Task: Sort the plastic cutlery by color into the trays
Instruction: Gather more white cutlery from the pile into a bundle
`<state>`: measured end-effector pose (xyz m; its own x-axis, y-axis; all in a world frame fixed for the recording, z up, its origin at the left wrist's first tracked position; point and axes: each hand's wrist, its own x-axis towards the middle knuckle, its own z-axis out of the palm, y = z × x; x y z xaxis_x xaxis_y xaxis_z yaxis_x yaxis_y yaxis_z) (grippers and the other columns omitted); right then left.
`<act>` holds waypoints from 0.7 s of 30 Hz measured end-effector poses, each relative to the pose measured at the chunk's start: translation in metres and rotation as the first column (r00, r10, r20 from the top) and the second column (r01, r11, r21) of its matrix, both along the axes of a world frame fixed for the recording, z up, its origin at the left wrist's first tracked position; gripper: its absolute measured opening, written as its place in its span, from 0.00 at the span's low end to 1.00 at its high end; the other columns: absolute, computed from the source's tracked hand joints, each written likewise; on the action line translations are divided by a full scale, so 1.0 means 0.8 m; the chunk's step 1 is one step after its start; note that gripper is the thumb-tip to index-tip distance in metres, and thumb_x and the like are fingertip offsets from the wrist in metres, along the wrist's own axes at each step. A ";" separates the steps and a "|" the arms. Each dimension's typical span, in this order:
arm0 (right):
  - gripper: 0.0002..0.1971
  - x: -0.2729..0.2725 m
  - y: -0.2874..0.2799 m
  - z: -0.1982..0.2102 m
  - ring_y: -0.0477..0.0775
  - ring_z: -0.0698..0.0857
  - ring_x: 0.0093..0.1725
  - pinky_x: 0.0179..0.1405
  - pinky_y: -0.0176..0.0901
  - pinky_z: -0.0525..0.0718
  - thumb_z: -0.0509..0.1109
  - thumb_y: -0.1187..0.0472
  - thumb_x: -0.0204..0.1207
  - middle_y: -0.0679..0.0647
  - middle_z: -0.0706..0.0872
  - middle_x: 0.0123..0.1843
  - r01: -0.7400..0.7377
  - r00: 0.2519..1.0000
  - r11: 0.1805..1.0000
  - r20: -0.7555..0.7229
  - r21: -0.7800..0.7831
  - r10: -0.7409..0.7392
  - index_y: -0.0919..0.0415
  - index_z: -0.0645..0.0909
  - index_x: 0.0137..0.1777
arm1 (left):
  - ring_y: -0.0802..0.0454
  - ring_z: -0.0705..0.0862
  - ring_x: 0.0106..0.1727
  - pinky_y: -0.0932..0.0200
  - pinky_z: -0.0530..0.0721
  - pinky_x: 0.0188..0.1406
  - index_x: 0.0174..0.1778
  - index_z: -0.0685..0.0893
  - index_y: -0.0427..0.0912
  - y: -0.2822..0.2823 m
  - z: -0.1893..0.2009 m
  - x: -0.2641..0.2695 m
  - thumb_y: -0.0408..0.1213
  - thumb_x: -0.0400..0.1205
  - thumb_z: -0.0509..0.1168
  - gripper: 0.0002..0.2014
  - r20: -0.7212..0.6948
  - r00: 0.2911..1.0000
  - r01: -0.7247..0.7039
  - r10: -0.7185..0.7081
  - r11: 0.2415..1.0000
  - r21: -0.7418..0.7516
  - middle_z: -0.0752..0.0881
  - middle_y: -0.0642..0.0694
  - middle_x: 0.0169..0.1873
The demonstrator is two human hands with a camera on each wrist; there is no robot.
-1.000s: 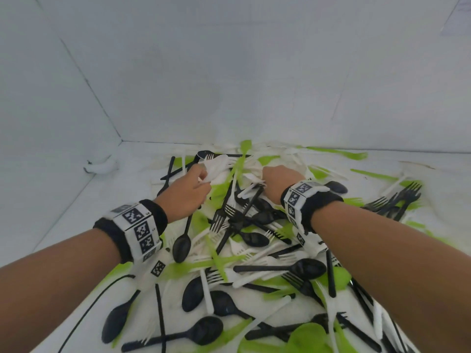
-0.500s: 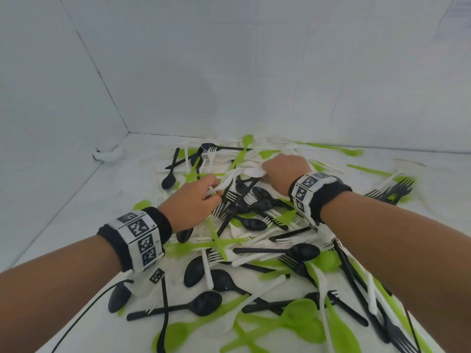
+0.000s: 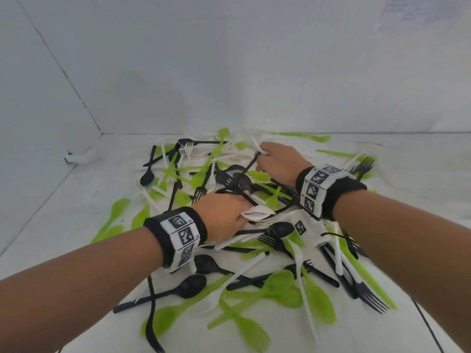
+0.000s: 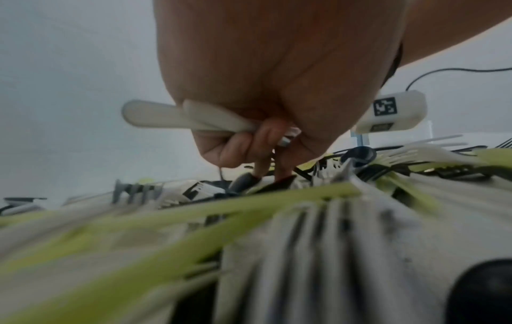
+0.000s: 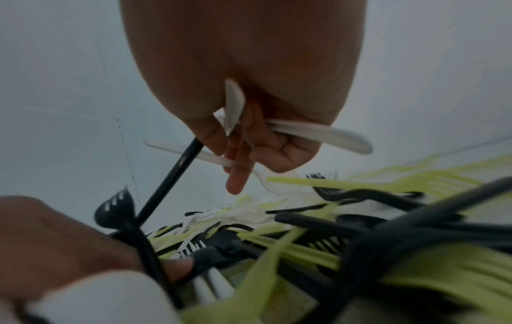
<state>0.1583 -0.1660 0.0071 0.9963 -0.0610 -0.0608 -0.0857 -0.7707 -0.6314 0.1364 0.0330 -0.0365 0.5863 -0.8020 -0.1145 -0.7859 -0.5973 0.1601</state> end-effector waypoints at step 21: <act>0.04 -0.003 0.009 -0.005 0.58 0.82 0.39 0.37 0.49 0.83 0.64 0.58 0.85 0.52 0.83 0.42 0.014 0.982 0.975 0.181 0.222 -0.055 0.57 0.75 0.56 | 0.43 0.86 0.56 0.52 0.81 0.46 0.76 0.76 0.55 0.023 -0.002 0.013 0.48 0.87 0.57 0.21 -0.030 0.987 -0.153 0.158 0.979 0.138 0.87 0.49 0.57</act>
